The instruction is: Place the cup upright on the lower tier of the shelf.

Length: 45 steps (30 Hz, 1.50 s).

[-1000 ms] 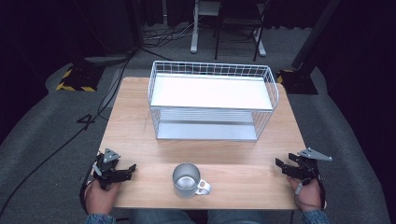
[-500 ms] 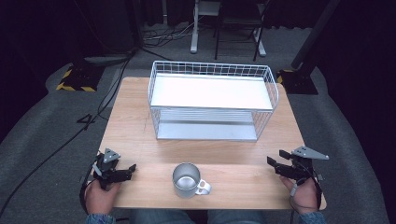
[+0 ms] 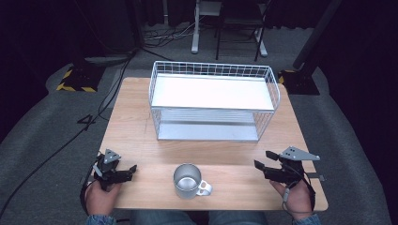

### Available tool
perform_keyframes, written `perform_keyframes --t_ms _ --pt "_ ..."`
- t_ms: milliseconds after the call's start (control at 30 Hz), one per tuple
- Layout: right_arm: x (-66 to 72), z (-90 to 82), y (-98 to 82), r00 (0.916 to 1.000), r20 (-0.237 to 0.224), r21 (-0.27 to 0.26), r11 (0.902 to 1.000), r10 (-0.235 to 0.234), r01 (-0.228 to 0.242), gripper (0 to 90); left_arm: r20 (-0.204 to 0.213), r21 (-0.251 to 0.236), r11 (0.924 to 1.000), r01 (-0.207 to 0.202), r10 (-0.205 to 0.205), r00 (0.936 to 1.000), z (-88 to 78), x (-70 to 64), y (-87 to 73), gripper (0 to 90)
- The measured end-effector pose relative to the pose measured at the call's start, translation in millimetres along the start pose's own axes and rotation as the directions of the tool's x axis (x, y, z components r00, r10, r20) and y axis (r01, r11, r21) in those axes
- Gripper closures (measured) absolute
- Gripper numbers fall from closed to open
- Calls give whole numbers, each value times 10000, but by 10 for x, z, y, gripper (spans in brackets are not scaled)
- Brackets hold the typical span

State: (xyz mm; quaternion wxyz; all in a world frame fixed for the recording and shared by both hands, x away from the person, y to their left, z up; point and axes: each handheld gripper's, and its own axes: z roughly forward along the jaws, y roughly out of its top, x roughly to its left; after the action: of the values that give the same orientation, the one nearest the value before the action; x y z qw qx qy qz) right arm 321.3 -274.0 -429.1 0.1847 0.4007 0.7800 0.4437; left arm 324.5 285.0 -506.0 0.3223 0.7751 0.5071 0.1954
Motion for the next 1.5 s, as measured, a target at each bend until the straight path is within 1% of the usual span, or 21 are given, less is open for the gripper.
perform_keyframes --t_ms 33,67,100,200,400,433,467,700,867,1000,1033,1067,1100,1133,1167,1200,1233,1267,1300,1467,1500 --pt "0 0 0 10000 0 0 10000 0 0 353 0 0 10000 0 0 10000 0 0 0 151" --pt "73 15 29 9998 -155 27 9999 -129 130 353 -1 -2 10000 -10 10 10000 0 0 0 151" --pt "73 15 29 9998 -155 27 9999 -129 130 353 -1 -2 10000 -10 10 10000 0 0 0 151" --pt "204 39 78 9981 -516 8 9995 -326 327 353 1 2 10000 -2 2 10000 0 0 0 151" --pt "402 73 132 9931 -990 -73 9981 -624 620 354 1 2 10000 -4 4 10000 0 0 0 151" --pt "402 73 132 9931 -990 -73 9981 -624 620 354 1 2 10000 -4 4 10000 0 0 0 151" --pt "468 90 148 9909 -1143 -66 9975 -710 707 354 1 5 10000 -4 4 10000 0 0 0 151" --pt "601 130 179 9845 -1522 -84 9961 -877 874 354 2 5 10000 -2 2 10000 0 0 0 151" --pt "759 182 221 9728 -2029 -8 9935 -1118 1140 349 3 4 10000 -4 4 10000 0 0 0 151" --pt "834 199 243 9654 -2273 -16 9914 -1275 1305 345 2 0 10000 0 0 10000 0 0 0 151" --pt "863 208 249 9626 -2374 -21 9910 -1304 1337 343 -1 -1 10000 -1 1 10000 0 0 0 151" --pt "926 227 254 9563 -2573 4 9896 -1386 1435 342 2 4 10000 -4 4 10000 0 0 0 151" --pt "926 227 254 9563 -2573 4 9896 -1386 1435 342 3 -2 10000 5 -5 10000 0 0 0 151" --pt "993 254 252 9492 -2774 45 9877 -1488 1562 340 -8 8 10000 -4 4 10000 -1 0 0 151" --pt "993 254 252 9492 -2774 45 9877 -1488 1562 340 -8 8 10000 -4 4 10000 -1 0 0 151" --pt "1056 285 246 9413 -2987 80 9859 -1573 1673 340 3 6 10000 -4 4 10000 0 0 0 151" --pt "1056 285 246 9413 -2987 80 9859 -1573 1673 340 3 6 10000 -4 4 10000 0 0 0 151" --pt "1085 299 244 9378 -3084 109 9852 -1596 1712 340 2 3 10000 0 0 10000 0 0 0 151" --pt "1134 322 241 9306 -3252 127 9832 -1679 1819 339 4 4 10000 -4 4 10000 0 0 0 151" --pt "1231 385 218 9170 -3593 233 9806 -1734 1946 338 4 4 10000 -2 2 10000 0 0 0 151" --pt "1231 385 218 9170 -3593 233 9806 -1734 1946 338 4 4 10000 -2 2 10000 0 0 0 151"
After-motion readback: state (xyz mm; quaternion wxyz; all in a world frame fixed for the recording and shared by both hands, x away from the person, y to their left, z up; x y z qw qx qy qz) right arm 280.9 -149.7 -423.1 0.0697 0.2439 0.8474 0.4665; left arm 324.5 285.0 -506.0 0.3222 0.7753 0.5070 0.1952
